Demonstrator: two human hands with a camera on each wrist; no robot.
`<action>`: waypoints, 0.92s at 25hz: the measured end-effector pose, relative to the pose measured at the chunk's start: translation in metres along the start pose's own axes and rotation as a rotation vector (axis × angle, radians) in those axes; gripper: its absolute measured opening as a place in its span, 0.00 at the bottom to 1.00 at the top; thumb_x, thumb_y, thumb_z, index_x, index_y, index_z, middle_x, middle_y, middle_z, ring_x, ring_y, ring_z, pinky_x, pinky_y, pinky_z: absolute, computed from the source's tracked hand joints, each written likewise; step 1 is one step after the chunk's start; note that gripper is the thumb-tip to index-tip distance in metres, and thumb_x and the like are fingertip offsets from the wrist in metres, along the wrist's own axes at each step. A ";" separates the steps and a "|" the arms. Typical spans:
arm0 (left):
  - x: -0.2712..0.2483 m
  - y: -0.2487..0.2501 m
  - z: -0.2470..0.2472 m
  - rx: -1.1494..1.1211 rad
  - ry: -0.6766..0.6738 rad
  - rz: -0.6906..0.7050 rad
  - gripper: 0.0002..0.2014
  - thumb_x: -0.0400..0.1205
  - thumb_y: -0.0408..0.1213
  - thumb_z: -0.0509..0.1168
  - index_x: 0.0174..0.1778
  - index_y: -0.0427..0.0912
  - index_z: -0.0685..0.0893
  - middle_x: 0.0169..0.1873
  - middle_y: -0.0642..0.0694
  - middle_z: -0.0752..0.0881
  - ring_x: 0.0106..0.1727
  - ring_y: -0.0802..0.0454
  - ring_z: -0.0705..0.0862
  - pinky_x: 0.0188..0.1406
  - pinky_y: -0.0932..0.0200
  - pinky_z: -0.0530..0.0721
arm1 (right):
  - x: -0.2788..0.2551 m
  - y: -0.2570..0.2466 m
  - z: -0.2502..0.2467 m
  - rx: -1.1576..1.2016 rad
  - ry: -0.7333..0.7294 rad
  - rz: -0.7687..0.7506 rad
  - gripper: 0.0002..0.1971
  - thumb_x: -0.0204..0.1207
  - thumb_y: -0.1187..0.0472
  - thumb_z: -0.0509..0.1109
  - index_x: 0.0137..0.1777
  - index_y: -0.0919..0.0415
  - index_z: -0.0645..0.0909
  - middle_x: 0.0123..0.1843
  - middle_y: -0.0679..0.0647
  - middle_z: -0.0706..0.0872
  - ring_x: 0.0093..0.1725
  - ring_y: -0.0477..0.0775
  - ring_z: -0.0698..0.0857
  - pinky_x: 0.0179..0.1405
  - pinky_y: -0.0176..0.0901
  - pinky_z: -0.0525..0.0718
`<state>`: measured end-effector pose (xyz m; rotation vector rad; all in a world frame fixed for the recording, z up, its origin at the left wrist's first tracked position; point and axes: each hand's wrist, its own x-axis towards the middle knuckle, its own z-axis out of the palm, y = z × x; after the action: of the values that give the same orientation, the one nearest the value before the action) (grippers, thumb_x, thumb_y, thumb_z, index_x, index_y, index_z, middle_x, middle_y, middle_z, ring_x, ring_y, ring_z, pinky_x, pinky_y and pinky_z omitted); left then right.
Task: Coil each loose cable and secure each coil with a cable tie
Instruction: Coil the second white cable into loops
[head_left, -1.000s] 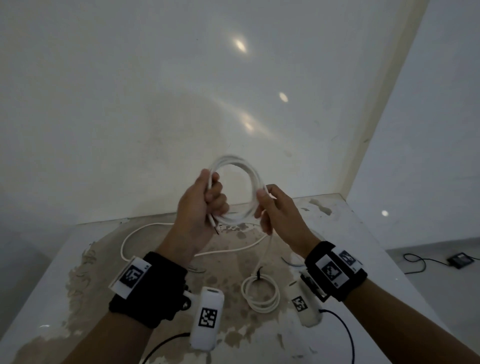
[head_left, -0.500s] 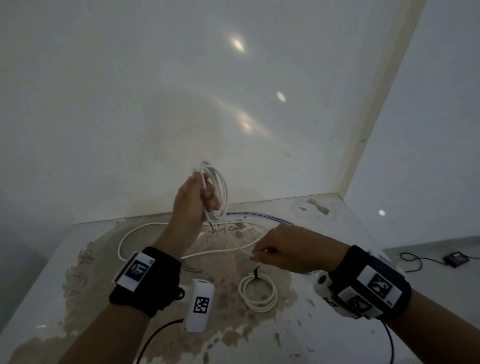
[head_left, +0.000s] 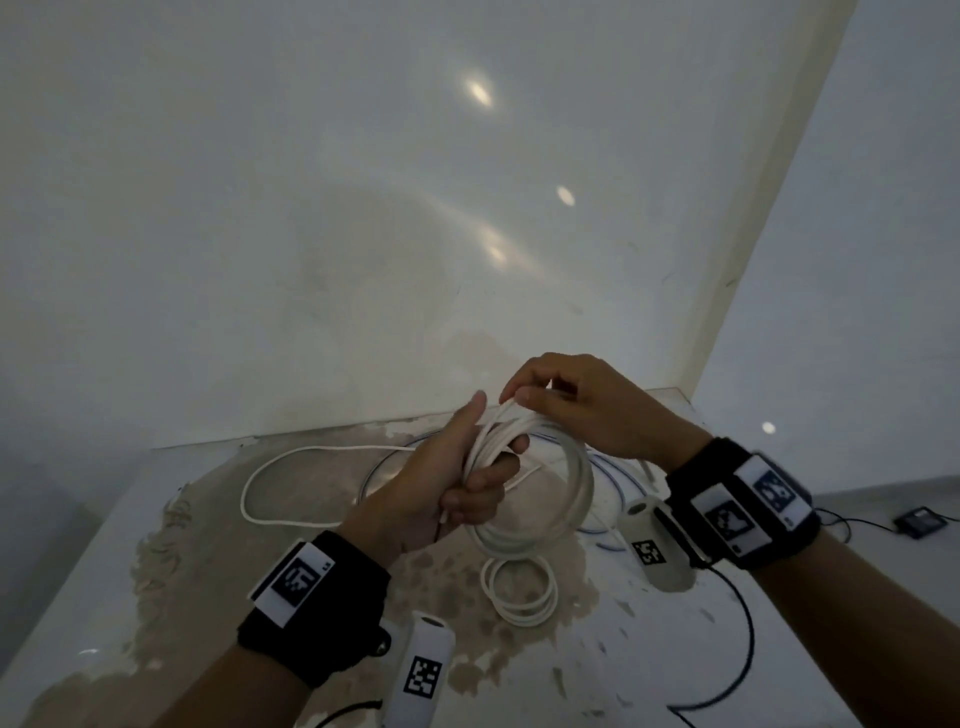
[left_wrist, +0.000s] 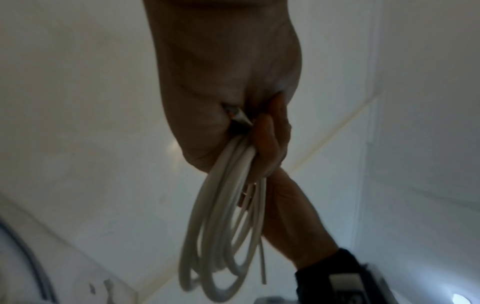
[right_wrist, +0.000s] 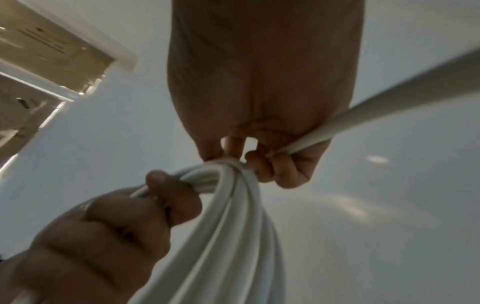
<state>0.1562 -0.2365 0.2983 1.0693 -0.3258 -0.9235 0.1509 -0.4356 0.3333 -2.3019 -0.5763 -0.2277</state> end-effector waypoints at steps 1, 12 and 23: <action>0.000 0.002 0.000 -0.003 0.019 0.024 0.24 0.88 0.56 0.47 0.42 0.41 0.77 0.15 0.52 0.64 0.09 0.62 0.57 0.10 0.69 0.56 | -0.003 0.005 0.005 0.043 0.064 0.017 0.10 0.88 0.59 0.63 0.51 0.53 0.87 0.43 0.44 0.87 0.40 0.45 0.83 0.43 0.42 0.80; -0.002 0.018 -0.011 -0.315 0.028 0.261 0.18 0.88 0.49 0.50 0.40 0.43 0.75 0.15 0.53 0.65 0.09 0.63 0.61 0.09 0.67 0.58 | -0.032 0.010 0.078 0.619 0.404 0.405 0.28 0.86 0.42 0.45 0.66 0.57 0.82 0.36 0.39 0.82 0.32 0.32 0.81 0.36 0.27 0.76; 0.011 0.007 -0.010 0.248 0.571 0.401 0.20 0.89 0.53 0.49 0.43 0.41 0.76 0.18 0.53 0.65 0.18 0.55 0.71 0.20 0.62 0.71 | -0.016 -0.003 0.082 1.289 0.433 0.482 0.20 0.90 0.51 0.53 0.58 0.68 0.78 0.31 0.56 0.76 0.33 0.56 0.83 0.38 0.42 0.86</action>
<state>0.1723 -0.2377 0.2974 1.3813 -0.1674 -0.2011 0.1346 -0.3811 0.2715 -1.0185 0.1053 -0.0633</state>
